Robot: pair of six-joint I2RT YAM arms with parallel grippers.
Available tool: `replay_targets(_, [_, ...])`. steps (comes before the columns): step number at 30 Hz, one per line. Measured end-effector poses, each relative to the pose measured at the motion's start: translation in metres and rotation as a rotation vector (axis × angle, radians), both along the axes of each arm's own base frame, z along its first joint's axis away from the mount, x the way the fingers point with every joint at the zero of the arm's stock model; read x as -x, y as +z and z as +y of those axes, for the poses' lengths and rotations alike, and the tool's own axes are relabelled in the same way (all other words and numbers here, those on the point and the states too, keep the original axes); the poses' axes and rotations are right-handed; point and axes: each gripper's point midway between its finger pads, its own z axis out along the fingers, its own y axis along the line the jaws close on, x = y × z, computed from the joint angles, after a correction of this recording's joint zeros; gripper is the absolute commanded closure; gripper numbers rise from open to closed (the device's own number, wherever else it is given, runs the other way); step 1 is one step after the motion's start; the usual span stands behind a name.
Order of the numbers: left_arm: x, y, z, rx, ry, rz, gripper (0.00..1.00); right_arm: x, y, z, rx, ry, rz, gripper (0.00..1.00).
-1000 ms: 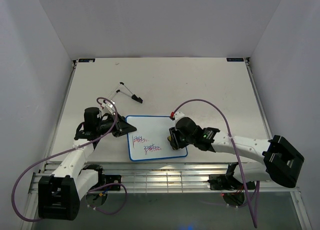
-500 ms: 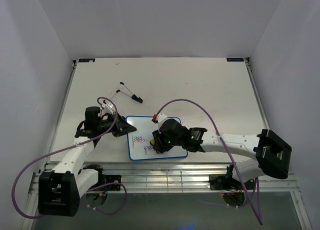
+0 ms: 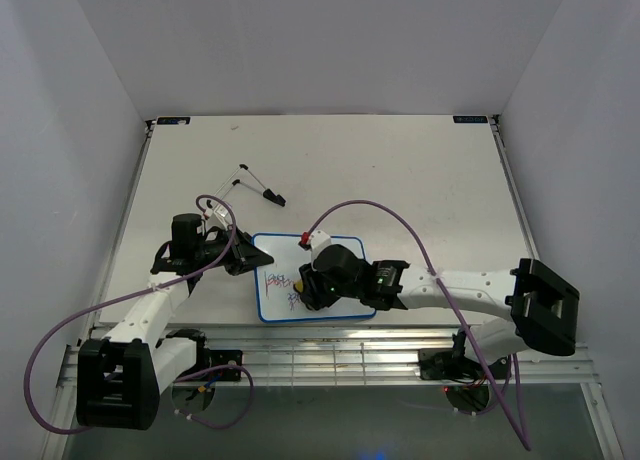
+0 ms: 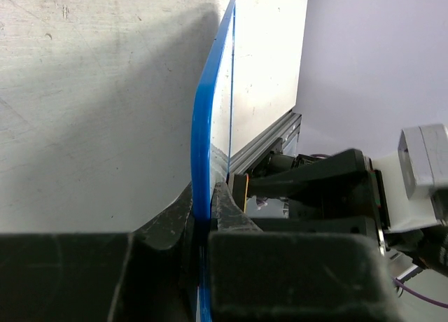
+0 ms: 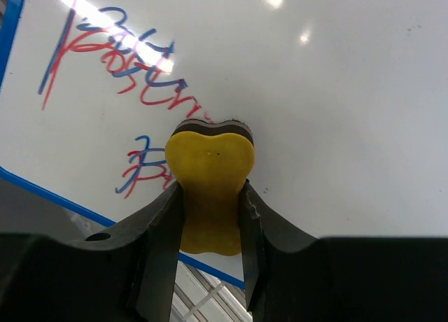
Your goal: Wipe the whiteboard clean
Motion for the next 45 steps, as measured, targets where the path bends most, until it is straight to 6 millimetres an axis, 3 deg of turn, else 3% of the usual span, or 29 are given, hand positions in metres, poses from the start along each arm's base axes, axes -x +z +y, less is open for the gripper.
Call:
replay_targets(7, [0.000, 0.000, 0.000, 0.001, 0.001, 0.005, 1.00, -0.016, -0.017, -0.036, 0.028, -0.093, 0.006, 0.92])
replay_targets(13, [0.000, 0.000, 0.000, 0.003, 0.003, 0.009, 1.00, -0.016, -0.017, -0.037, 0.043, -0.072, 0.008, 0.92])
replay_targets(16, [0.000, 0.000, 0.000, 0.002, 0.004, 0.011, 1.00, -0.011, -0.014, -0.028, 0.048, -0.030, 0.020, 0.92])
replay_targets(25, [0.001, 0.000, 0.000, 0.002, 0.001, 0.009, 1.00, 0.019, 0.015, 0.031, 0.013, 0.147, 0.035, 0.92])
replay_targets(31, [0.001, 0.000, 0.000, 0.003, -0.002, 0.006, 1.00, 0.030, 0.023, 0.044, -0.004, 0.199, 0.043, 0.92])
replay_targets(37, [0.001, 0.000, -0.001, 0.005, -0.004, 0.004, 1.00, 0.002, 0.014, 0.027, 0.043, 0.114, 0.032, 0.92])
replay_targets(45, [0.001, 0.001, -0.001, 0.008, 0.001, 0.011, 1.00, -0.050, -0.017, -0.039, 0.137, -0.091, 0.067, 0.92])
